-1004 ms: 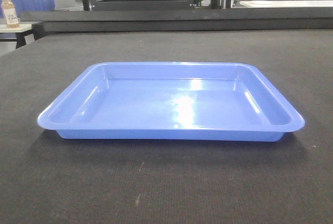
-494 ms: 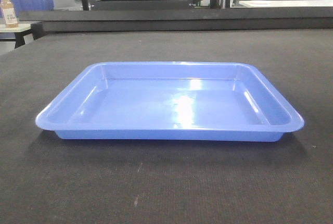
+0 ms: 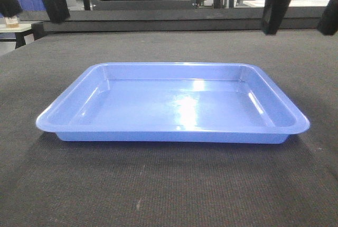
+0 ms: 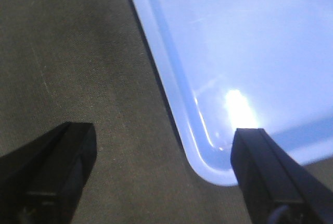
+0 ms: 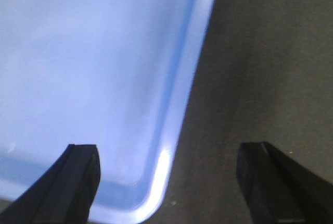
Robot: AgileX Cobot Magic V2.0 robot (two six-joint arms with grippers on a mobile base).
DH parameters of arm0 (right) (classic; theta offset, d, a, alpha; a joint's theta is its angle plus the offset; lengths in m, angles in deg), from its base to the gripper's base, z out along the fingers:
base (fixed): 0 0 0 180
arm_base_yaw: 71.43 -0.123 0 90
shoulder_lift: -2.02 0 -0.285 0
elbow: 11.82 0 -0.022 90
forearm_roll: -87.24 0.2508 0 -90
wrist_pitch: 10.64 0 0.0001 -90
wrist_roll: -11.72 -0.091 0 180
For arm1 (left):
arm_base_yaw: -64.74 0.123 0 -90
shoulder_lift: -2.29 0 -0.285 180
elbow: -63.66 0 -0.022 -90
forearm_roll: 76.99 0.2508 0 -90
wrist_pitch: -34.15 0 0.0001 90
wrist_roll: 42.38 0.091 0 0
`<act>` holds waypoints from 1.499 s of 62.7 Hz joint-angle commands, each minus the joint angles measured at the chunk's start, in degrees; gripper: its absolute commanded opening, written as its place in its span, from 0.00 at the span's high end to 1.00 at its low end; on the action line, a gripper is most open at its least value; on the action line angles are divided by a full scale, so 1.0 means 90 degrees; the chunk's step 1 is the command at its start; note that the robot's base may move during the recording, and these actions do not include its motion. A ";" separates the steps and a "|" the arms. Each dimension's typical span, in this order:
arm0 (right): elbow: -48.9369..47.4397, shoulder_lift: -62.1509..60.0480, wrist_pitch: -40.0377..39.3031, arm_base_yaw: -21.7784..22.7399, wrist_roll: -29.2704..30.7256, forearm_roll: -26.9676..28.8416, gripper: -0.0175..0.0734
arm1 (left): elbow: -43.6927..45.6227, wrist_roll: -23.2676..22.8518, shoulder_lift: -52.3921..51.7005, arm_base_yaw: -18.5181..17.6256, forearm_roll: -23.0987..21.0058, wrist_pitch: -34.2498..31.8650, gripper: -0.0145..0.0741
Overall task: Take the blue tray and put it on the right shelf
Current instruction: 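Close both grippers on the tray's opposite rims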
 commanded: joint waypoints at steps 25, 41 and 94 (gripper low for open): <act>-0.0473 0.1026 -0.0604 -0.0003 -0.0240 -0.0286 0.12 | 0.0341 -0.1077 0.1269 0.0327 -0.0399 -0.0782 0.35; -0.0473 0.1464 -0.0758 -0.0003 -0.0240 -0.0286 0.12 | 0.0341 -0.1133 0.1661 0.0327 -0.0521 -0.1077 0.35; -0.0476 0.1645 -0.0927 -0.0010 -0.0240 -0.0280 0.74 | 0.0424 -0.1133 0.2019 0.0327 -0.0521 -0.1138 0.88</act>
